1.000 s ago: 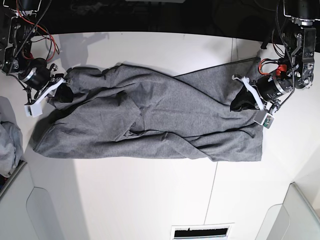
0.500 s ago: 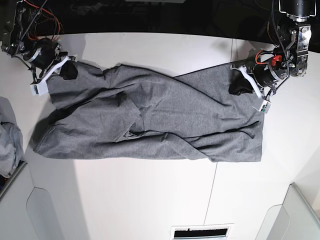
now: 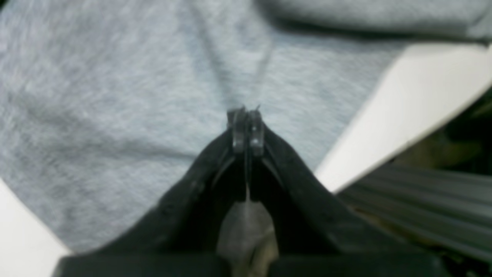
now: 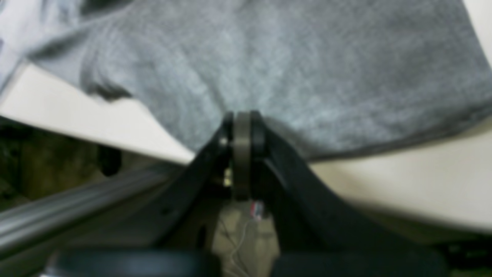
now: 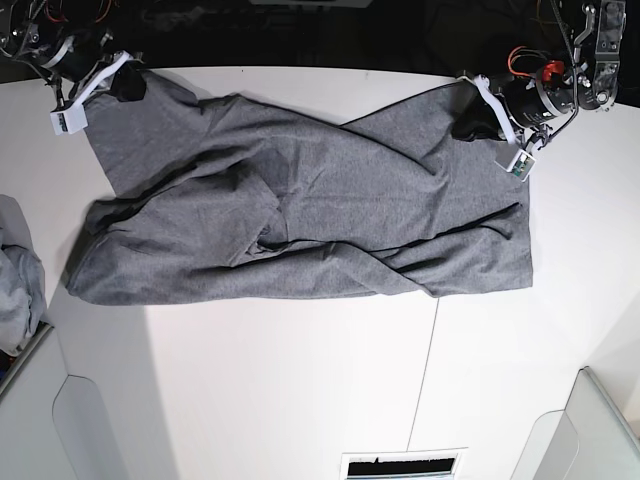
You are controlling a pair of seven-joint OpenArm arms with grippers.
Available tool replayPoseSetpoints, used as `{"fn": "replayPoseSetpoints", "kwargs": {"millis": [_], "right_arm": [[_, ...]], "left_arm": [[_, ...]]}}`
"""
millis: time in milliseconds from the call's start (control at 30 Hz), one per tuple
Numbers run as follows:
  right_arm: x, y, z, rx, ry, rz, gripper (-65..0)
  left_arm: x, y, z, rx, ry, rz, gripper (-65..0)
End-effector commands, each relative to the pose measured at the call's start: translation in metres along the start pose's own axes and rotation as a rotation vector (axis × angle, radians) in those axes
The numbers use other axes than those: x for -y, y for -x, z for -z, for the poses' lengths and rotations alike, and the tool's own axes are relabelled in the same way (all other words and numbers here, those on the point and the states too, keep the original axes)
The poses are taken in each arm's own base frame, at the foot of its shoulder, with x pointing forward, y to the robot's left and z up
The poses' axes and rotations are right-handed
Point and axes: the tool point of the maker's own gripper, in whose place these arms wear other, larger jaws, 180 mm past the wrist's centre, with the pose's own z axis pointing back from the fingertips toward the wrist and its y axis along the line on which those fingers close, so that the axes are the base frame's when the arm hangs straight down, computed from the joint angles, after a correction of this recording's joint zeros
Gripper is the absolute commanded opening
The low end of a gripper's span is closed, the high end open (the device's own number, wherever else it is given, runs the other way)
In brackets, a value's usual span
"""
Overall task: Layout the t-shirt on the table in an organized manner, then fold the t-shirt properly
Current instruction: 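Drag the shirt edges with both grippers to straighten the body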
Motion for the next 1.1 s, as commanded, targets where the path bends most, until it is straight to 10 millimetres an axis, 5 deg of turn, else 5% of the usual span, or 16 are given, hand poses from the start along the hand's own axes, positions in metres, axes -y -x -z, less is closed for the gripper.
{"fn": "replayPoseSetpoints", "kwargs": {"millis": [0,167,467,600,700,800,1067], "right_arm": [[-0.002,-0.014,-0.011,0.05,-0.008,-0.027,-65.0],[-0.006,-0.035,-0.037,0.129,0.01,-0.064,-65.0],[-0.012,-0.116,-0.075,0.379,0.013,-0.112,-65.0],[-0.013,-0.151,-0.075,0.452,0.02,-0.147,-49.3],[-0.009,-0.176,-0.073,0.496,0.044,-0.149,-44.1],[-0.005,-0.187,-0.057,0.486,0.042,-0.137,-43.9],[-0.01,-0.175,0.036,0.323,-0.037,-0.09,-29.8]], "left_arm": [[0.003,-0.009,-0.007,0.029,0.01,0.028,-65.0],[0.017,-0.033,-0.017,0.078,0.023,0.1,-65.0],[0.039,-0.062,-0.024,0.155,0.085,0.094,-65.0],[0.053,-0.068,-0.018,0.203,0.113,0.037,-65.0],[0.064,-0.068,-0.011,0.222,0.127,-0.002,-60.2],[0.071,-0.063,-0.006,0.217,0.128,-0.022,-52.1],[0.073,-0.056,-0.004,0.201,0.123,-0.028,-51.4]]}}
